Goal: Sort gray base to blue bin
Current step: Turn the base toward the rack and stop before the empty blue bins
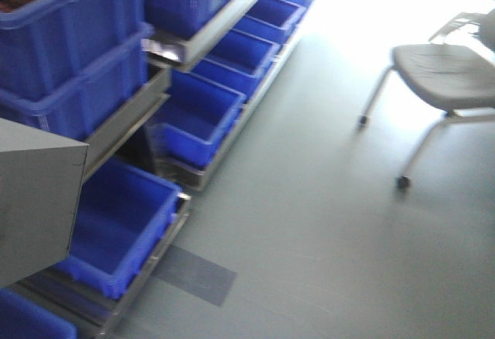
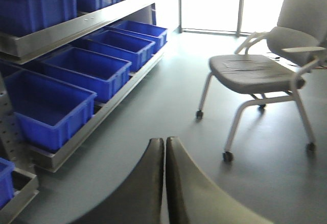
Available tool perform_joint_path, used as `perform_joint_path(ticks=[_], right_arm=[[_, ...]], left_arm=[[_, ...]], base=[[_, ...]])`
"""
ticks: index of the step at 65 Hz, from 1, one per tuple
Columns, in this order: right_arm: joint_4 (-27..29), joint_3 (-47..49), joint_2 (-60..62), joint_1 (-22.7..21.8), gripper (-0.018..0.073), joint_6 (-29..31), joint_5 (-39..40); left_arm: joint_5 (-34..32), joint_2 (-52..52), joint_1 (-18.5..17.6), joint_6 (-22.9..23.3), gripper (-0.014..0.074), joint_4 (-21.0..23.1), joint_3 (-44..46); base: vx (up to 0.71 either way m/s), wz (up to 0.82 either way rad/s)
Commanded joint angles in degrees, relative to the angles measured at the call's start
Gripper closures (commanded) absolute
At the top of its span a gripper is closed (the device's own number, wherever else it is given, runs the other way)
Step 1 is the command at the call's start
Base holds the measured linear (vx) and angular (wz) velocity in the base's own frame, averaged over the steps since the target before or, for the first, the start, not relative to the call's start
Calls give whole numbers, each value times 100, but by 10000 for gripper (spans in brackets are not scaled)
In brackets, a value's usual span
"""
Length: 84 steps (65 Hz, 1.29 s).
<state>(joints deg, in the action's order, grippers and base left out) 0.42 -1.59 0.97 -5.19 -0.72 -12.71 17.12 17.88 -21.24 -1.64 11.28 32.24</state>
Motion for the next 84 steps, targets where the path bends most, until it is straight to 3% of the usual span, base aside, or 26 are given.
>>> perform_joint_path(ticks=[1, 84], right_arm=[[-42, -12, 10, 2, 564, 72, 430], [-42, -12, 10, 2, 564, 72, 424]], left_arm=[[-598, 67, -21, 45, 594, 86, 181], [-598, 67, -21, 45, 594, 86, 181]], base=[[19, 81], [13, 66]])
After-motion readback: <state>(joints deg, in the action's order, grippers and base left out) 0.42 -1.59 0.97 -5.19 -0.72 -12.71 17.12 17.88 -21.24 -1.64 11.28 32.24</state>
